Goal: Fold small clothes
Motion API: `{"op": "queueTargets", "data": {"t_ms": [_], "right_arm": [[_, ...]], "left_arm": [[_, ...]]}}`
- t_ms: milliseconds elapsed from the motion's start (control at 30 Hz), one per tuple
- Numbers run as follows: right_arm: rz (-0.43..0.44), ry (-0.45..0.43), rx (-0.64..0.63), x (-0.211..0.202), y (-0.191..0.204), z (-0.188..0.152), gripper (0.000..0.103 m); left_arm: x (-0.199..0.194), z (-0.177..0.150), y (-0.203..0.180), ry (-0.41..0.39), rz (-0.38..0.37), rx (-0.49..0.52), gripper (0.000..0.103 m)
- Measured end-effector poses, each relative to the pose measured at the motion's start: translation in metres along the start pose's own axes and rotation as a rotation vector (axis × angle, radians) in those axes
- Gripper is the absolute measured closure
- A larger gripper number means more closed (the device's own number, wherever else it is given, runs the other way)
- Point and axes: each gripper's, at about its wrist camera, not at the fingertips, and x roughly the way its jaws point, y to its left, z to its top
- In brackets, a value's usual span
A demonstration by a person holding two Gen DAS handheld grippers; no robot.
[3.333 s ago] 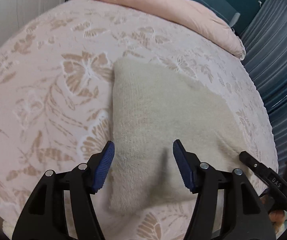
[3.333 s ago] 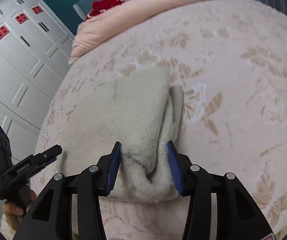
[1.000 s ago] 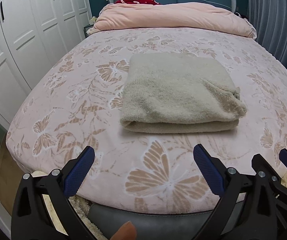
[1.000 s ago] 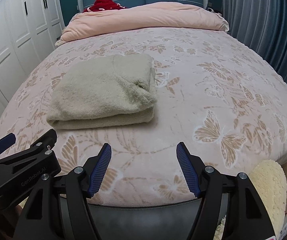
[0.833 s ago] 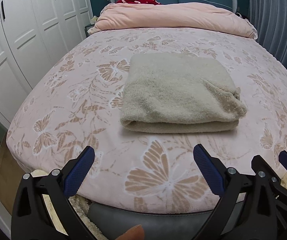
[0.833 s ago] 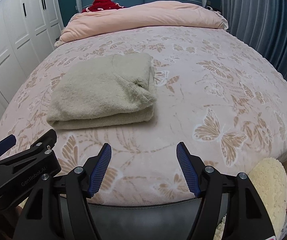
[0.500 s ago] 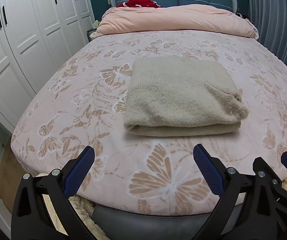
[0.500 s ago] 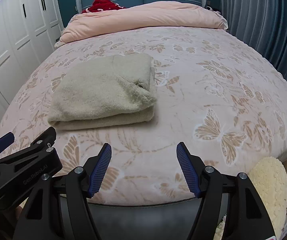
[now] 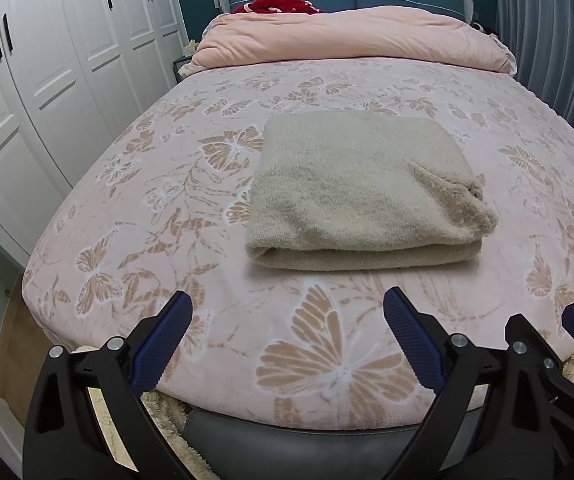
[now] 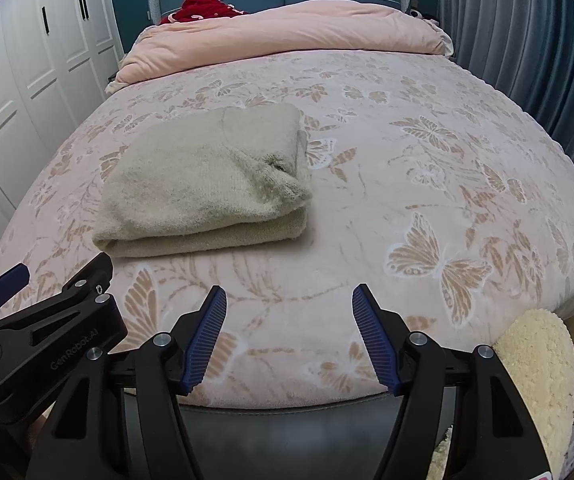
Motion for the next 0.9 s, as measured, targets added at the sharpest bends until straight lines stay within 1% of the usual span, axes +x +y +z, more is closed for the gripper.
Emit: {"op": "queueTargets", "data": {"t_ms": [367, 433, 500, 633, 900], "right_arm": [[-0.014, 0.008, -0.007, 0.0022, 0.0024, -0.0018, 0.043], [-0.015, 0.012, -0.007, 0.0031, 0.0025, -0.0019, 0.043], [-0.016, 0.015, -0.007, 0.0037, 0.0027, -0.0014, 0.044], [-0.014, 0.014, -0.007, 0.0033, 0.0032, -0.0017, 0.047], [-0.014, 0.013, -0.011, 0.0039, 0.0050, -0.0025, 0.048]], "left_arm": [[0.0056, -0.0017, 0.0017, 0.014, -0.004, 0.004, 0.009], [0.0072, -0.0023, 0.0013, 0.022, -0.007, 0.005, 0.010], [0.0072, -0.0030, 0.0009, 0.023, -0.015, 0.003, 0.014], [0.0075, -0.0034, -0.0006, 0.023, -0.008, 0.009, 0.014], [0.0088, -0.0028, 0.0028, 0.024, -0.008, -0.002, 0.015]]}}
